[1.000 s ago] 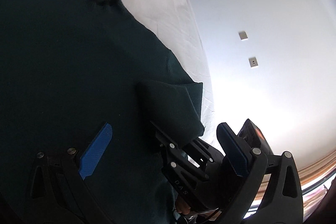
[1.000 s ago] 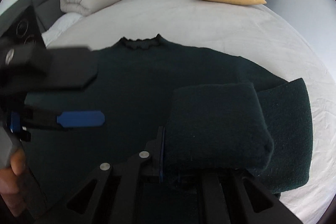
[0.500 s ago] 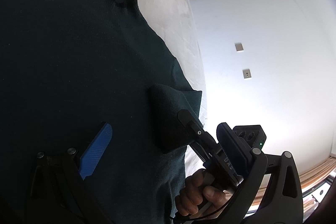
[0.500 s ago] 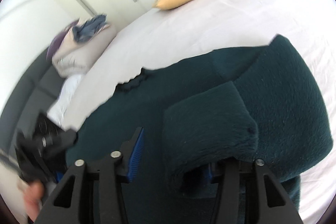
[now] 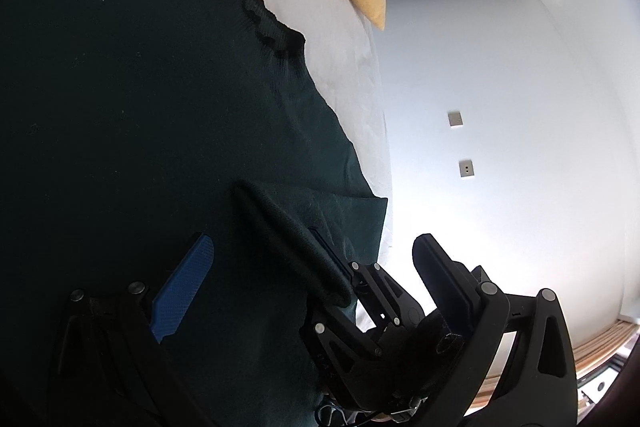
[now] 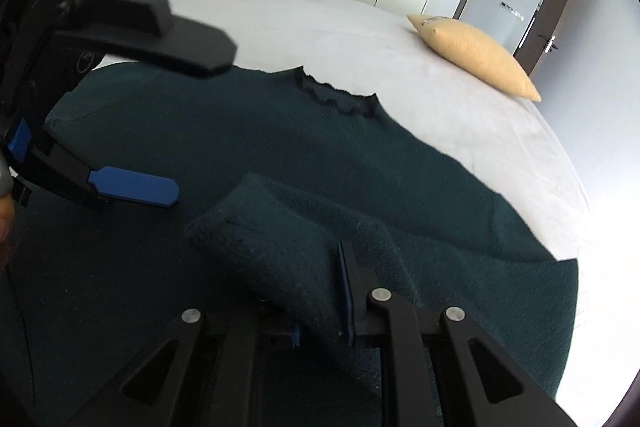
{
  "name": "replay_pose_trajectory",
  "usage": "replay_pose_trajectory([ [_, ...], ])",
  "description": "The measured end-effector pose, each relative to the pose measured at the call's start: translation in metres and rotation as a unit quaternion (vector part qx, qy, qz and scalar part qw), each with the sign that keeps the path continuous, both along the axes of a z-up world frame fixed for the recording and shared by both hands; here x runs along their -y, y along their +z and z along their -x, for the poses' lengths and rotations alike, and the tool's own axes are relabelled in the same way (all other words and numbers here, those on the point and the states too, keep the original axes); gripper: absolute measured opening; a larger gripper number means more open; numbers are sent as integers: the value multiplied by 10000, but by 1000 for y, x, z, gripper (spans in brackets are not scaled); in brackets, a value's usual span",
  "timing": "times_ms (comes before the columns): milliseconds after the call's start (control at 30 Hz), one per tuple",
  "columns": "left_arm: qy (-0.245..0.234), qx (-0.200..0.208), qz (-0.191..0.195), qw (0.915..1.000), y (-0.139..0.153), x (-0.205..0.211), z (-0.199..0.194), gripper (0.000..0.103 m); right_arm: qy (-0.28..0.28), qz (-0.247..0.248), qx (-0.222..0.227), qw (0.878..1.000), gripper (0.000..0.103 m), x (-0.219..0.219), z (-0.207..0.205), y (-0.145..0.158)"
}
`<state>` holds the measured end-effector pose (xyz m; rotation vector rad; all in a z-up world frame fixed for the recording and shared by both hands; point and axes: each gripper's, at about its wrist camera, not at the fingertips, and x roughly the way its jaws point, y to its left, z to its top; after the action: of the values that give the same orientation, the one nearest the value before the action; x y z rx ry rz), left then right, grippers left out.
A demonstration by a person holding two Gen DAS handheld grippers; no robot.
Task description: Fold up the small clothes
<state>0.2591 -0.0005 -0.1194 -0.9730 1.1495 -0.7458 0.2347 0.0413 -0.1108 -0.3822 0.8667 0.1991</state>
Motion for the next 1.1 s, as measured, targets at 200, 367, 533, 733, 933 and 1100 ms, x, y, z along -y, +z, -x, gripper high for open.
replay_pose_trajectory([
  [200,-740,-261,-671,9947,1,55,-7,101,-395,-1312,-22,9906,62,39,40,14],
  [367,-863,-369,-944,9911,0,75,-7,69,-1473,-3563,-476,9215,62,110,69,10],
  [533,-859,-421,-1192,9883,-8,85,-11,14,-2607,-5654,-561,7805,62,182,97,-17],
  [733,-530,119,-1204,9912,32,78,-16,6,-2877,-6505,-523,7009,66,200,95,-26],
  [933,-158,877,-1292,9876,88,49,-21,6,-3112,-6730,-604,6683,70,194,61,-35],
  [1100,134,1033,-1325,9857,101,18,-26,6,-3355,-6973,-480,6316,71,206,35,-37],
])
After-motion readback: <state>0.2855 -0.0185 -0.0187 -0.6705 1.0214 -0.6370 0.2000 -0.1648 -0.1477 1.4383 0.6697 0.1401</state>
